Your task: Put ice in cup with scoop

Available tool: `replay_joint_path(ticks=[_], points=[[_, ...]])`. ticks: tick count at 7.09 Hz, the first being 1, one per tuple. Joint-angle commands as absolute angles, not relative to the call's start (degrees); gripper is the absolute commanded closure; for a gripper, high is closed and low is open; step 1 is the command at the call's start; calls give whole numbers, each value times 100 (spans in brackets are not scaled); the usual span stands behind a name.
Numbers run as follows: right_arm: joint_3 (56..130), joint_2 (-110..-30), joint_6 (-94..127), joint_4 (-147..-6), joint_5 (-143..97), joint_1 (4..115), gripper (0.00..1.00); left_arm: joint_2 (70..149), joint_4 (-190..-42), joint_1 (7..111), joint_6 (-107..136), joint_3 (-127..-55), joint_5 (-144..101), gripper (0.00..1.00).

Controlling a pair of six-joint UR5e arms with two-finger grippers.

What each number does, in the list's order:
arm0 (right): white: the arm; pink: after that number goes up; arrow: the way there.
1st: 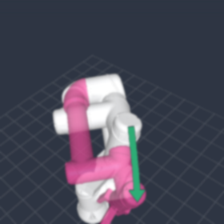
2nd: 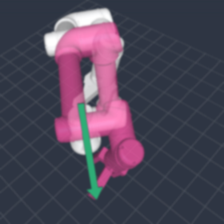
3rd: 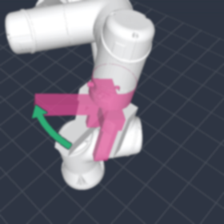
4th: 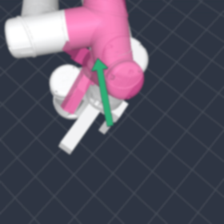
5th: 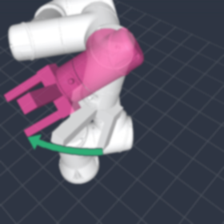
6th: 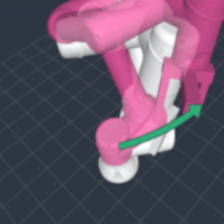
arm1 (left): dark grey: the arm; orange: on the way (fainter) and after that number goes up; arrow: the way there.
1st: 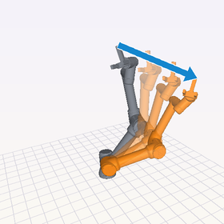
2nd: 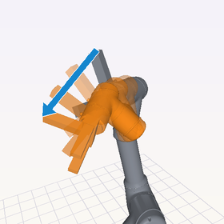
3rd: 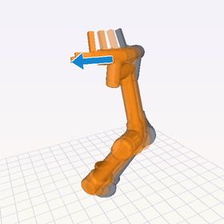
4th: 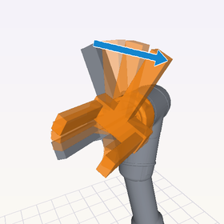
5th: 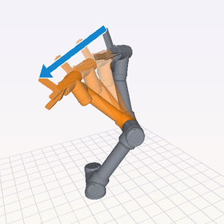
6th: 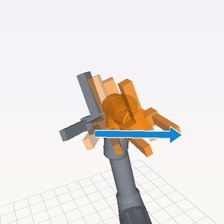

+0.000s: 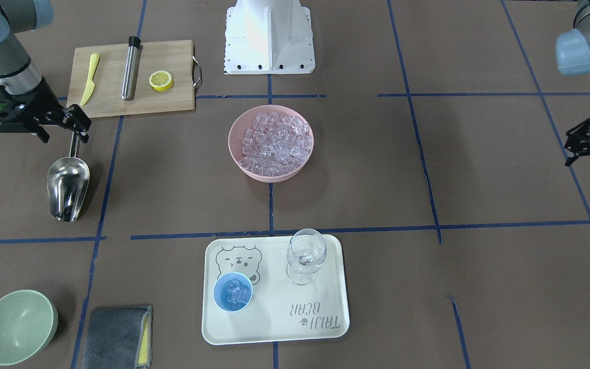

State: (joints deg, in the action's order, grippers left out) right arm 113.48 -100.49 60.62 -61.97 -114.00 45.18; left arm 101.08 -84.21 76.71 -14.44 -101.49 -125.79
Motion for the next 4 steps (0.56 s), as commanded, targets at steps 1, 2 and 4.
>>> replay_joint_path(ticks=[1,2,4], points=[[11093,-9985,3985,-6946,-12556,6267,0,9670,-8227,8592,-1450,-10187,-12560,0],[10970,-9715,2685,-7840,-12586,6919,0,9416,-8235,9039,-1459,-10056,-12603,0],[10122,-8933,259,-9189,-13041,8316,0,9099,-8261,9308,-1450,-9871,-13555,0]])
